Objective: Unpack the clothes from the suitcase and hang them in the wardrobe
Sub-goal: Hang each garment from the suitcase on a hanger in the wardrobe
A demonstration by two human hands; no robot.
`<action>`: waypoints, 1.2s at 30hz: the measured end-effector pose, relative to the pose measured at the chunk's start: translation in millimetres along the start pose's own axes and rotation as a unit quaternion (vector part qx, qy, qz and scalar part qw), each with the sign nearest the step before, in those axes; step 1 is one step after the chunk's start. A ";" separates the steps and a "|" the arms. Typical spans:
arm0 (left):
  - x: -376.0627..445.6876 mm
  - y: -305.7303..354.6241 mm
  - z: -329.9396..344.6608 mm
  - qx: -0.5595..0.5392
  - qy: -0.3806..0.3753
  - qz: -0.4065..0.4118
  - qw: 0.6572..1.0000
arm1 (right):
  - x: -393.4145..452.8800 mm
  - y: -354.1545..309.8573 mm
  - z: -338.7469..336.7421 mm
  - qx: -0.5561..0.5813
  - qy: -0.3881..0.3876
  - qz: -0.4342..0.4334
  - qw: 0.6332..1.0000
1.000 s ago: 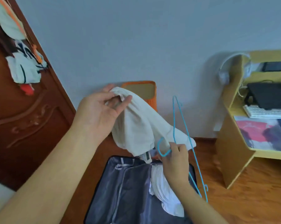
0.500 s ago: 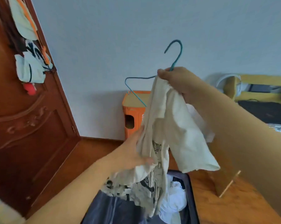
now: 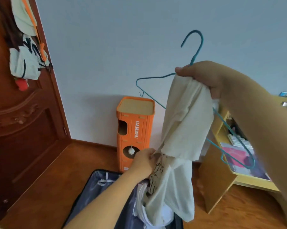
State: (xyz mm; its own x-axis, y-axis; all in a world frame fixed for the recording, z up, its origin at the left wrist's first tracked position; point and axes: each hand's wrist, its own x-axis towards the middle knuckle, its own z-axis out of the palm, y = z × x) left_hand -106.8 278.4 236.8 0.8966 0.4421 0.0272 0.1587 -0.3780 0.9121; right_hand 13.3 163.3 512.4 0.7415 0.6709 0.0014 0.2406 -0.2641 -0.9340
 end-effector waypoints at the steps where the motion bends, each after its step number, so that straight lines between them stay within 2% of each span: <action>1: 7.5 -1.4 1.2 -0.025 0.020 -0.023 0.999 | -2.8 1.8 -19.8 -0.001 0.011 -0.008 1.000; 4: 23.4 12.8 -22.3 -0.157 0.087 -0.082 0.980 | -5.3 23.5 -81.1 -0.074 0.074 -0.015 0.994; 6: 34.0 34.4 -50.8 -0.237 0.130 -0.085 0.959 | -6.1 52.9 -108.6 -0.132 0.095 0.025 0.986; 9: 45.5 86.8 -80.2 -0.299 0.180 -0.053 0.936 | -0.4 115.4 -127.6 -0.113 0.041 0.113 0.986; 11: 49.8 124.0 -84.3 -0.309 0.190 -0.035 0.931 | 3.7 154.0 -126.5 -0.151 -0.014 0.159 0.976; 13: 49.3 153.8 -82.6 -0.309 0.178 -0.015 0.934 | 2.1 174.3 -110.6 -0.225 -0.029 0.166 0.960; 15: 45.9 172.2 -75.0 -0.225 0.170 -0.008 0.959 | 5.5 187.5 -95.8 -0.226 0.005 0.154 0.962; 16: 42.5 179.0 -70.6 -0.142 0.163 -0.002 0.976 | 5.3 190.5 -87.3 -0.199 0.019 0.129 0.971; 17: 38.4 184.5 -65.4 -0.049 0.150 0.010 0.987 | 9.1 192.6 -79.3 -0.173 0.035 0.081 0.981; 19: 32.9 187.9 -59.3 0.103 0.114 0.046 0.987 | 3.3 186.7 -58.7 -0.075 0.010 -0.015 0.997; 22: 21.2 187.3 -58.7 0.179 0.075 0.061 0.979 | -18.1 180.7 -7.5 0.065 -0.127 -0.084 0.986; 23: 15.2 187.1 -60.4 0.193 0.066 0.065 0.977 | -20.9 181.2 11.4 0.094 -0.150 -0.103 0.979; 27: -14.2 180.7 -88.4 0.240 0.082 0.056 0.966 | -15.8 181.6 59.9 0.095 -0.130 -0.128 0.979; 29: -31.0 167.8 -109.9 0.295 0.093 0.027 0.951 | -10.1 176.7 66.2 0.086 -0.128 -0.136 0.979; 31: -45.6 149.6 -124.2 0.379 0.110 -0.019 0.919 | -6.2 162.3 67.2 0.059 -0.103 -0.153 0.981; 33: -56.9 128.6 -131.0 0.414 0.179 -0.049 0.891 | -2.0 143.2 71.9 0.006 -0.069 -0.192 0.979; 36: -72.8 97.9 -136.4 0.455 0.312 -0.046 0.833 | 4.8 118.0 79.3 -0.038 -0.036 -0.222 0.974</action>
State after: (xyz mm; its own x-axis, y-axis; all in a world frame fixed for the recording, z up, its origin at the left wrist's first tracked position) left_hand -212.9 320.1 379.9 0.5192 0.7324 0.4405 0.7168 -0.6538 0.2421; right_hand -4.5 190.4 373.9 0.5085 0.7769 0.3712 0.5754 0.0141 -0.8178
